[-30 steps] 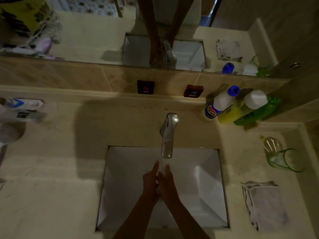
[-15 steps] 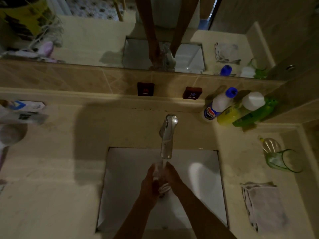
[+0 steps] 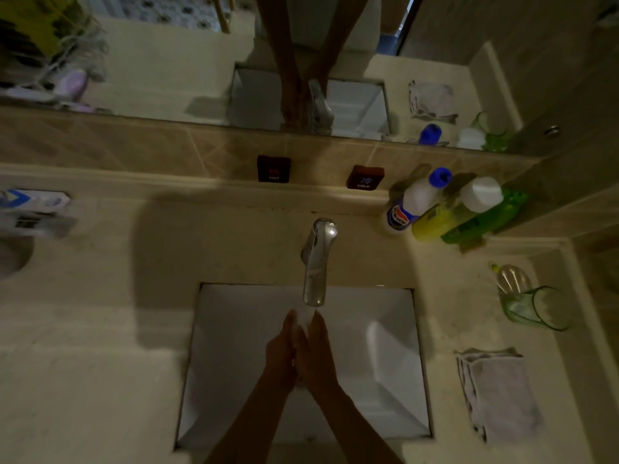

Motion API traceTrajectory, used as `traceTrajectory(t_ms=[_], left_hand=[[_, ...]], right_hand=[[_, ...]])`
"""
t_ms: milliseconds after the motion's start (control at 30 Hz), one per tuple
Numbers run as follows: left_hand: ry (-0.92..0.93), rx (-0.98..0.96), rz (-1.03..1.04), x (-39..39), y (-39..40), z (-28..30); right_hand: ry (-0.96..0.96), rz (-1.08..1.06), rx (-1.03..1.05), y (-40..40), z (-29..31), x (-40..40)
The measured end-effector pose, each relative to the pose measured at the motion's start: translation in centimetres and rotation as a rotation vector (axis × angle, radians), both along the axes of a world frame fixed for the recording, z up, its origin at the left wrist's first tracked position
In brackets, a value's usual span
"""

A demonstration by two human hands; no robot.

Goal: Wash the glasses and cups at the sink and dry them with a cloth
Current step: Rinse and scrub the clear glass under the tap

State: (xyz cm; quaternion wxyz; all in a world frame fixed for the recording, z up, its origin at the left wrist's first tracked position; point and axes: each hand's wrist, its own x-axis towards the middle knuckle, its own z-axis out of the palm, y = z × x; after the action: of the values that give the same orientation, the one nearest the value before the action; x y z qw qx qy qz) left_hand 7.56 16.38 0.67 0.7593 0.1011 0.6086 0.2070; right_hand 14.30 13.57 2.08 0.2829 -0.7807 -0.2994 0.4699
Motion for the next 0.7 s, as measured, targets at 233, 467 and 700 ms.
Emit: traceTrajectory(t_ms=[233, 467, 700], left_hand=[[-0.445, -0.049, 0.086, -0.6, 0.0, 0.4], [-0.154, 0.13, -0.013, 0.3, 1.0, 0.4], [-0.017, -0.031, 0.071, 0.3, 0.3, 0.4]], right_hand=[[0.405, -0.371, -0.146, 3.6, 1.4, 3.5], [0.336, -0.257, -0.083, 2.0, 0.8, 1.0], [0.047, -0.038, -0.048, -0.4, 0.8, -0.4]])
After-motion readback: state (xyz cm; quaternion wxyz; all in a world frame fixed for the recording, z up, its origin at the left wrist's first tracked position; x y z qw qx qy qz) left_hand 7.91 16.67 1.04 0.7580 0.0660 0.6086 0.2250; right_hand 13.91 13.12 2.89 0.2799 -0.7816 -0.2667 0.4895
